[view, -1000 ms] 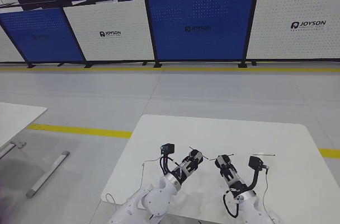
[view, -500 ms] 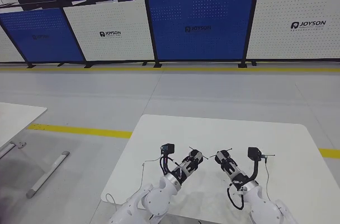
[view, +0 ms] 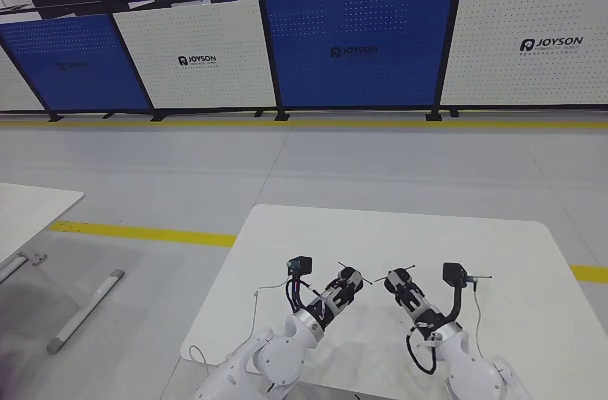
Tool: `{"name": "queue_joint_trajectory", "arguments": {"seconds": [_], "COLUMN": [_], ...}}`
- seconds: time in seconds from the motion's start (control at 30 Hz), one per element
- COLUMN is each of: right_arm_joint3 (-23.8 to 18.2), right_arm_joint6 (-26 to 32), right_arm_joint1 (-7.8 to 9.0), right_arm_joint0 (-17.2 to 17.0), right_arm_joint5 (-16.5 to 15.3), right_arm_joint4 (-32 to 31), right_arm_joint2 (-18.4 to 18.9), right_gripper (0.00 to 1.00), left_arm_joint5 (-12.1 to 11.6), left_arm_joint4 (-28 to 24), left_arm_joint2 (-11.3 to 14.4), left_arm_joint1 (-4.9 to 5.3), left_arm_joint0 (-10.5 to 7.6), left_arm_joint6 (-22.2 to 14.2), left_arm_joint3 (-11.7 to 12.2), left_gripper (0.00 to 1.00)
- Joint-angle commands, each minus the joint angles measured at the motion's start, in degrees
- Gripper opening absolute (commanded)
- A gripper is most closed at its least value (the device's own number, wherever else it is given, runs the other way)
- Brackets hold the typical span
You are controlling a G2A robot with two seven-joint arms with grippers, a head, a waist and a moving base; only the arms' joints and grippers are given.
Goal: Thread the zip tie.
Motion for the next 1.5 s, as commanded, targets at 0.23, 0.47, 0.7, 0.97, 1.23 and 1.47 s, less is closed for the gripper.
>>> {"name": "queue_joint_trajectory", "arguments": {"seconds": [0.23, 0.47, 0.7, 0.97, 1.23, 1.47], "right_arm_joint3": [0.64, 0.39, -0.50, 0.09, 0.21, 0.26], "right_arm_joint6": [0.84, 0.80, 0.96, 2.22, 1.93, 2.05], "right_arm_joint1": [-0.29, -0.40, -0.42, -0.52, -0.76, -0.95], "right_arm_joint0": [0.43, 0.11, -0.74, -0.33, -0.02, -0.04], "right_arm_joint5": [0.00, 0.14, -0.12, -0.37, 0.55, 0.63], "right_arm_joint4": [-0.21, -0.34, 0.16, 0.41, -0.72, -1.22], "right_arm_joint2": [-0.46, -0.17, 0.52, 0.75, 0.22, -0.28], "right_gripper": [0.00, 0.00, 0.00, 0.00, 0.00, 0.00], "left_arm_joint5": [0.00, 0.00, 0.00, 0.00, 0.00, 0.00], "left_arm_joint4": [0.00, 0.00, 0.00, 0.00, 0.00, 0.00], "left_arm_joint2": [0.00, 0.00, 0.00, 0.00, 0.00, 0.00], "left_arm_joint1": [0.00, 0.00, 0.00, 0.00, 0.00, 0.00], "left_arm_joint0": [0.00, 0.00, 0.00, 0.00, 0.00, 0.00], "left_arm_joint6": [0.00, 0.00, 0.00, 0.00, 0.00, 0.00], "left_arm_joint3": [0.00, 0.00, 0.00, 0.00, 0.00, 0.00], "left_gripper": [0.00, 0.00, 0.00, 0.00, 0.00, 0.00]}}
